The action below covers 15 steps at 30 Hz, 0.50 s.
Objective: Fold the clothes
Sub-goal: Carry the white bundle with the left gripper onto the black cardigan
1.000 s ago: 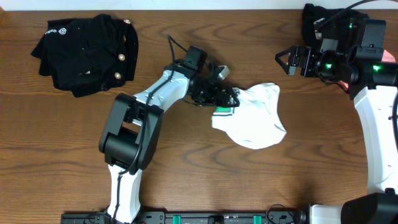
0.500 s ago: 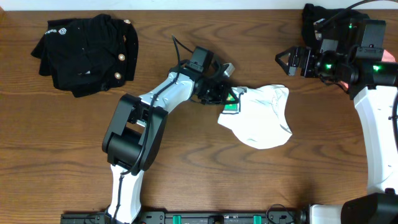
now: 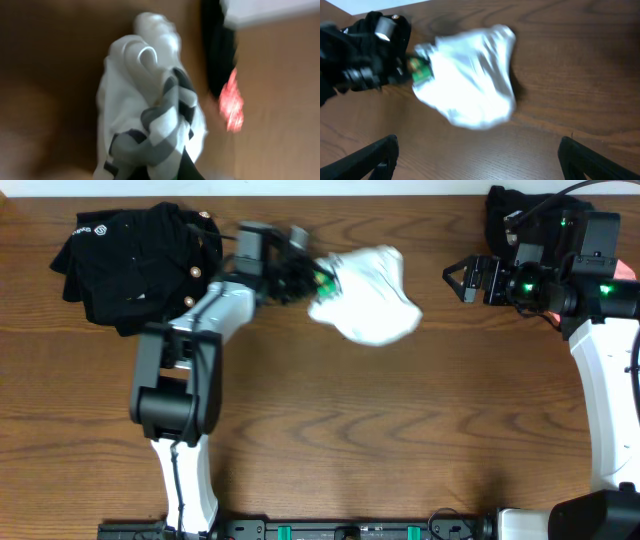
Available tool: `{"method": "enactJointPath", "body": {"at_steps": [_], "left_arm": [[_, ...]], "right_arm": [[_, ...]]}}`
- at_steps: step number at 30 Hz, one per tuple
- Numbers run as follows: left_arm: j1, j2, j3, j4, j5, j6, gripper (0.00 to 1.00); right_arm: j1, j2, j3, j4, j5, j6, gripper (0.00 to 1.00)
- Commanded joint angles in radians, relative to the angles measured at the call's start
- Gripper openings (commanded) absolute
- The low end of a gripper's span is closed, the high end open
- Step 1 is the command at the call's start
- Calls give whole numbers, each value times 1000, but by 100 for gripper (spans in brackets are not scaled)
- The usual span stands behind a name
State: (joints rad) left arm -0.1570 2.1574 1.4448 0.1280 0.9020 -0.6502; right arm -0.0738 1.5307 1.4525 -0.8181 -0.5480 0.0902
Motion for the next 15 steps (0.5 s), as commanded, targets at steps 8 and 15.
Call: {"method": "enactJointPath", "body": {"at_steps": [8, 15], "left_arm": [[203, 6, 12, 601, -244, -383, 6], [332, 6, 17, 641, -317, -433, 6]], "right_arm": [[-5, -10, 12, -24, -1, -17, 99], [-4, -10, 12, -38, -2, -17, 99]]}}
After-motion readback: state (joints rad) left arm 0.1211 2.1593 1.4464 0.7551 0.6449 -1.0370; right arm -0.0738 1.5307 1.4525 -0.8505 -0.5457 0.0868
